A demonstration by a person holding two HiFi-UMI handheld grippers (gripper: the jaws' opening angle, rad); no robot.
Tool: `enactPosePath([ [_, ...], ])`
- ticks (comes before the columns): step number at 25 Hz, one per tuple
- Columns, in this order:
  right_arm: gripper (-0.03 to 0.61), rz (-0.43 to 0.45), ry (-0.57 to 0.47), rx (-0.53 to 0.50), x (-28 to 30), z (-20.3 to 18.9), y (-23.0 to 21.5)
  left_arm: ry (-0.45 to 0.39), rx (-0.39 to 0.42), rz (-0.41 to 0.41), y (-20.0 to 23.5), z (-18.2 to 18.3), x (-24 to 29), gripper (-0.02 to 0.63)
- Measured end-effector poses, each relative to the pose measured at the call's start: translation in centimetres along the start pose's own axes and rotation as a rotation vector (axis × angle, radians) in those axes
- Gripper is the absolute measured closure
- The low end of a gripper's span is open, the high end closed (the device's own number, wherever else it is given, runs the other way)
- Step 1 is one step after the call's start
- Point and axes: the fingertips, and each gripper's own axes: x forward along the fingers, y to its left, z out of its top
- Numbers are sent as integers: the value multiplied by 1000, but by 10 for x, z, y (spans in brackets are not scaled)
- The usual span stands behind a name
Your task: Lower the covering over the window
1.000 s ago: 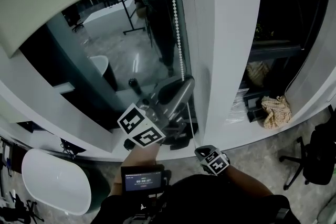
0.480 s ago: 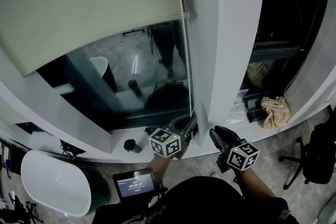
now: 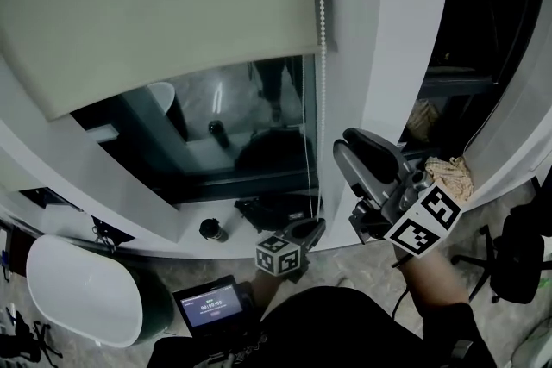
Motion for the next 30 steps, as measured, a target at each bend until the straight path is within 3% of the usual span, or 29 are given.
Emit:
enactPosePath([
  [10, 466, 23, 56, -19, 43, 12, 12, 272, -152, 27, 12, -128, -27, 612],
  [12, 488, 48, 71, -54, 48, 18, 19, 279, -157, 28, 11, -135, -27, 612],
  [13, 560, 57, 79, -83, 50, 21, 22, 281, -156, 22, 9, -135, -26, 613],
  [18, 562, 15, 83, -308, 46, 26, 22, 289, -111, 15, 12, -124, -29, 611],
  [20, 563, -28, 106, -417, 42, 23, 11, 235, -74, -15, 13, -112, -34, 611],
  [22, 563, -51, 163, -458, 37, 9, -4, 136, -45, -34, 13, -82, -42, 610],
  [30, 563, -84, 257, -296, 8, -47, -34, -213, 115, 49, 26, 64, -95, 609],
])
